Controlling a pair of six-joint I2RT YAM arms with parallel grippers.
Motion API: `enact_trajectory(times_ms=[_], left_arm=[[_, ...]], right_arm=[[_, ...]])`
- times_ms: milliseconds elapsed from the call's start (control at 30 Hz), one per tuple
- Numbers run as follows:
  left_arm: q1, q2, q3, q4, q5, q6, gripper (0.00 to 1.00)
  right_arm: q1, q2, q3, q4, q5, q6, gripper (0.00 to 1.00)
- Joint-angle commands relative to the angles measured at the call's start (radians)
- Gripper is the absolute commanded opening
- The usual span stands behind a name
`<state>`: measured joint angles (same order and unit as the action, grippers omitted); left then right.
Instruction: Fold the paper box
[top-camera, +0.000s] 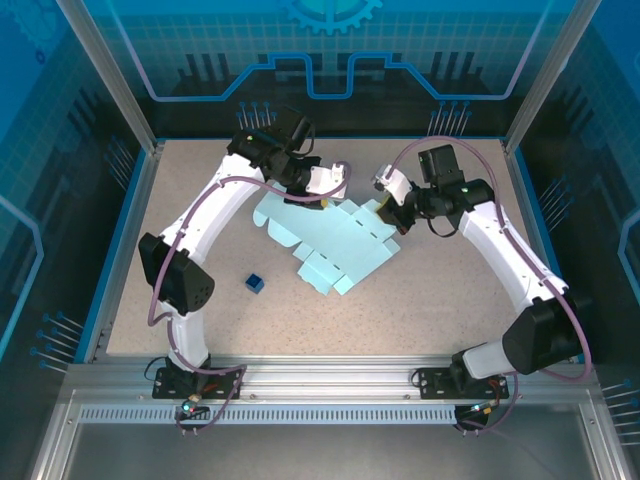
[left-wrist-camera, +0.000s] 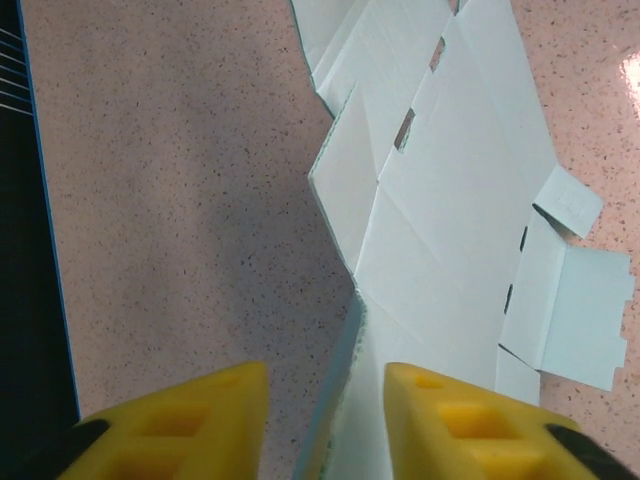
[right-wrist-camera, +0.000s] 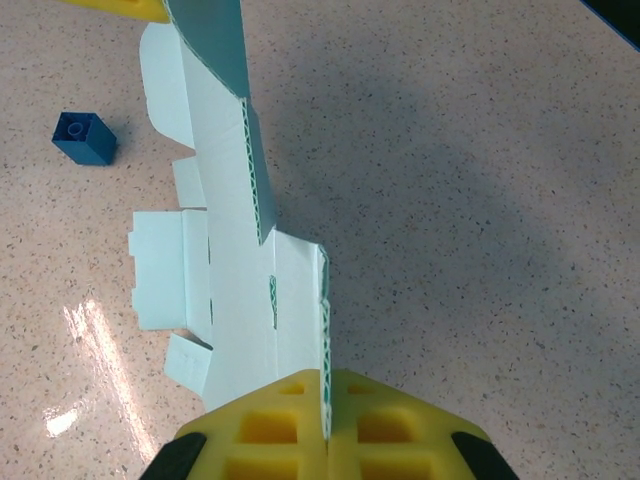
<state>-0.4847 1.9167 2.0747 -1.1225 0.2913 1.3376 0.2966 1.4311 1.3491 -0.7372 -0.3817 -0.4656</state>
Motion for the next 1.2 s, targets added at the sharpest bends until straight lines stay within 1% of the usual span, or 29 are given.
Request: enact_trajectory(times_ms=[0,100,167,200,233,267,300,333,400,467,567,633,667,800,900,967,1067,1167], left_arm=[[-0.009,0.012,0.03,-0.007,-0.002,0.001,0.27],[-0.009,0.006,0.033,-0.007,-0.007,-0.03,0.17],[-0.009,-0.001,0.035,-0.01,-0.016,-0.066,0.08],[-0.008,-0.006,0.036,-0.01,-0.023,-0.088,0.04],[-0.006,-0.011,0.033,-0.007,-0.027,-0.121,0.0],[-0.005,-0.018,0.033,-0.005,-0.028,-0.155,0.0],[-0.002,-0.026,0.032,-0.005,-0.022,-0.193,0.0],[0.002,-0.038,0.024,0.003,-0.01,-0.234,0.0],[0.013,-0.072,-0.015,0.043,0.0,-0.322,0.0],[0.03,-0.118,-0.074,0.096,0.016,-0.397,0.0],[0.068,-0.201,-0.194,0.185,0.058,-0.521,0.0],[0.099,-0.261,-0.292,0.27,0.11,-0.619,0.0],[0.114,-0.287,-0.336,0.306,0.138,-0.659,0.0],[0.165,-0.381,-0.516,0.456,0.286,-0.793,0.0],[0.198,-0.419,-0.606,0.551,0.389,-0.883,0.0],[0.214,-0.427,-0.643,0.586,0.439,-0.926,0.0],[0.222,-0.426,-0.661,0.601,0.475,-0.947,0.0],[0.222,-0.426,-0.674,0.618,0.492,-0.962,0.0]], right_arm=[[0.016,-0.012,0.047,-0.013,-0.008,-0.006,0.0],[0.016,-0.012,0.054,-0.001,0.002,0.017,0.01],[0.015,-0.013,0.065,0.008,0.032,0.053,0.06],[0.013,-0.016,0.071,0.013,0.047,0.076,0.11],[0.009,-0.021,0.074,0.024,0.07,0.106,0.21],[0.003,-0.029,0.075,0.032,0.078,0.128,0.29],[-0.007,-0.04,0.074,0.037,0.063,0.147,0.41],[-0.018,-0.054,0.069,0.049,0.051,0.171,0.5],[-0.042,-0.087,0.05,0.076,0.026,0.215,0.59],[-0.075,-0.128,0.019,0.115,0.003,0.259,0.65],[-0.159,-0.191,-0.063,0.215,-0.077,0.338,0.7],[-0.218,-0.219,-0.146,0.307,-0.158,0.396,0.72],[-0.229,-0.226,-0.181,0.345,-0.176,0.414,0.72],[-0.226,-0.218,-0.333,0.518,-0.218,0.436,0.76],[-0.222,-0.174,-0.403,0.645,-0.258,0.46,0.77],[-0.218,-0.142,-0.414,0.686,-0.297,0.461,0.77],[-0.219,-0.108,-0.436,0.743,-0.295,0.458,0.77],[-0.227,-0.071,-0.43,0.76,-0.324,0.453,0.76]])
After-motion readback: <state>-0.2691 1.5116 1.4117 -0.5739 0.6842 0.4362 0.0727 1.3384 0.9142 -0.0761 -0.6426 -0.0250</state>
